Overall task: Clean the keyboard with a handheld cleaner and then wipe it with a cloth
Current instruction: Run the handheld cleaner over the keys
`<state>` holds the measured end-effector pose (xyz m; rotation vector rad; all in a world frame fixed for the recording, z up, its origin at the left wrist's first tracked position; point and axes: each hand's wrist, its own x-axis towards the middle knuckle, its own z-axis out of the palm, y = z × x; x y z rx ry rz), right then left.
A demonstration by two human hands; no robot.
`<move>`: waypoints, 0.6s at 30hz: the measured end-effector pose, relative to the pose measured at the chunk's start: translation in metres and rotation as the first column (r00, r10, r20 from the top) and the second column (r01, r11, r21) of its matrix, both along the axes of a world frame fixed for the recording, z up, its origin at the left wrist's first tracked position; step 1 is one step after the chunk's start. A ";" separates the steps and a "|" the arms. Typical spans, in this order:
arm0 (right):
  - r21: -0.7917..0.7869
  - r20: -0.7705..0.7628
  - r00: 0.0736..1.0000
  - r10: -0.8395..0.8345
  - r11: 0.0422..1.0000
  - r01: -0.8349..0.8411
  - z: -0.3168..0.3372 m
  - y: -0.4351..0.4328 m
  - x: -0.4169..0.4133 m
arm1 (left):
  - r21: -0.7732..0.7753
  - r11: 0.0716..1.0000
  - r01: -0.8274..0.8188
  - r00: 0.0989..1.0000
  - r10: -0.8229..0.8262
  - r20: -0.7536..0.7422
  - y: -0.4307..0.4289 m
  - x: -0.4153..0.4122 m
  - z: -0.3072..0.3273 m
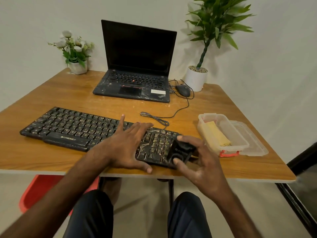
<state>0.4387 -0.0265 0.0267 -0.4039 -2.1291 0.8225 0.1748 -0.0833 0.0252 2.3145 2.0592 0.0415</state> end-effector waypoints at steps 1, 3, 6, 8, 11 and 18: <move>-0.016 0.004 0.999 -0.037 0.999 0.037 0.000 0.006 -0.001 | 0.011 1.000 0.011 1.000 -0.011 -0.014 0.002 -0.001 0.001; -0.070 -0.003 0.996 -0.089 0.994 0.089 0.001 0.014 0.000 | 0.035 0.999 0.021 0.999 -0.019 -0.045 0.005 0.002 0.002; -0.025 0.001 1.000 -0.002 1.000 0.002 0.004 0.004 -0.002 | 0.088 0.996 0.011 0.996 -0.003 -0.089 0.003 0.010 -0.001; 0.061 0.046 0.998 0.031 0.998 -0.033 0.005 0.000 -0.003 | 0.106 0.994 -0.024 0.996 0.033 -0.085 0.001 0.015 -0.003; 0.095 0.085 0.994 -0.068 0.994 0.060 0.008 0.016 0.000 | 0.112 0.991 -0.077 0.991 0.089 -0.099 -0.002 0.020 -0.002; 0.103 0.067 0.998 0.003 0.995 -0.010 0.006 0.005 -0.001 | 0.137 0.985 -0.103 0.988 0.117 -0.102 -0.007 0.024 -0.006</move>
